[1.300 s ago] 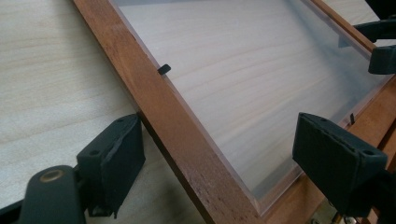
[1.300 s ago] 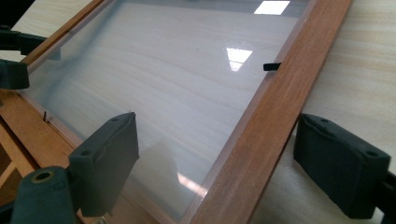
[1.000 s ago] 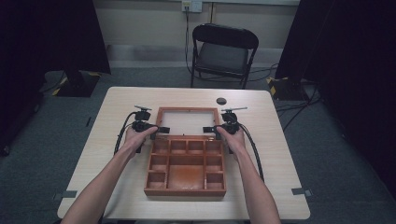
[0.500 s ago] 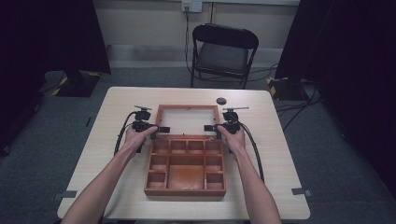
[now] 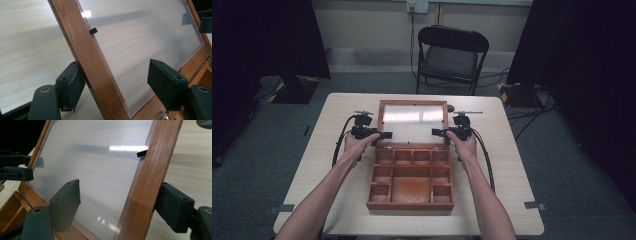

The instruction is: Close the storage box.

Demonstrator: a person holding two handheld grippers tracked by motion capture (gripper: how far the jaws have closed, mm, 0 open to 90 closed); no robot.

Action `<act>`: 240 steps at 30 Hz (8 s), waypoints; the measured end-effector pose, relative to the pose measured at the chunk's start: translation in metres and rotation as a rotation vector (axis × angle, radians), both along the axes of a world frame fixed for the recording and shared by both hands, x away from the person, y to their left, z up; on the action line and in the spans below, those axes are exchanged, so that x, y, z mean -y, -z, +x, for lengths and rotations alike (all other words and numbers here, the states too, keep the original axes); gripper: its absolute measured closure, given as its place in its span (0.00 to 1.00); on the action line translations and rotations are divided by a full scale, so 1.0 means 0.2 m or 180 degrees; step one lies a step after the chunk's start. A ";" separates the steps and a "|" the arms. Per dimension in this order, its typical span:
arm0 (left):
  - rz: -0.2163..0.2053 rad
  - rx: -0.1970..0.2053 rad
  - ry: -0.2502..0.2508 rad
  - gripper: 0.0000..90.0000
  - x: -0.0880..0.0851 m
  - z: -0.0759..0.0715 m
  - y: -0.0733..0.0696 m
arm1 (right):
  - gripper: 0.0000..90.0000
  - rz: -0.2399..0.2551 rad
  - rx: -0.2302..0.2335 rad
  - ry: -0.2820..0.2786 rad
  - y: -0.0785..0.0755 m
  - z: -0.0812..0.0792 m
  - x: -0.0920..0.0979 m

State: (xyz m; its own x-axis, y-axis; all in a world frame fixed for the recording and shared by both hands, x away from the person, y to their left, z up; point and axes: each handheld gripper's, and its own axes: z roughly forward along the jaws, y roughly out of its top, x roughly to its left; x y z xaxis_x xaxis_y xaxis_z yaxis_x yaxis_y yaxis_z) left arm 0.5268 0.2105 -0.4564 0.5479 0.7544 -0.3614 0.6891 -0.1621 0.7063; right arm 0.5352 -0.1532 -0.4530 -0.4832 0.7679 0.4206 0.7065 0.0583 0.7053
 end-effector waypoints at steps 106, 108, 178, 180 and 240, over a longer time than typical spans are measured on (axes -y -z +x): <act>-0.0131 0.0636 0.0256 0.27 -0.08 -0.51 -0.28 | 0.31 -0.0312 0.0509 -0.0292 -0.29 -0.53 0.06; -0.0097 0.0617 0.0291 0.27 -0.08 -0.51 -0.28 | 0.31 -0.0293 0.0515 -0.0282 -0.28 -0.55 0.06; 0.0015 0.0962 0.0499 0.17 -0.05 -0.70 -0.26 | 0.84 -0.0166 0.0479 -0.1948 -0.72 -0.68 -0.31; -0.0003 0.0937 0.0491 0.17 -0.05 -0.70 -0.26 | 0.86 -0.0188 0.0445 -0.1997 -0.70 -0.67 -0.34; 0.0195 0.0506 -0.0069 0.21 -0.32 -0.52 -0.09 | 0.91 -0.0317 0.0114 -0.2321 -0.59 -0.69 -0.34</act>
State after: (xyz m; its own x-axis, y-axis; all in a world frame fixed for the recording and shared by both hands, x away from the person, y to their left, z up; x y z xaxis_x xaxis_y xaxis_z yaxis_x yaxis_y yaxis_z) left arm 0.4228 0.2751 -0.4389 0.5778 0.7847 -0.2245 0.5733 -0.1945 0.7959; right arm 0.3969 -0.0856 -0.3354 -0.8977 0.2801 0.3401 0.4406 0.5694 0.6940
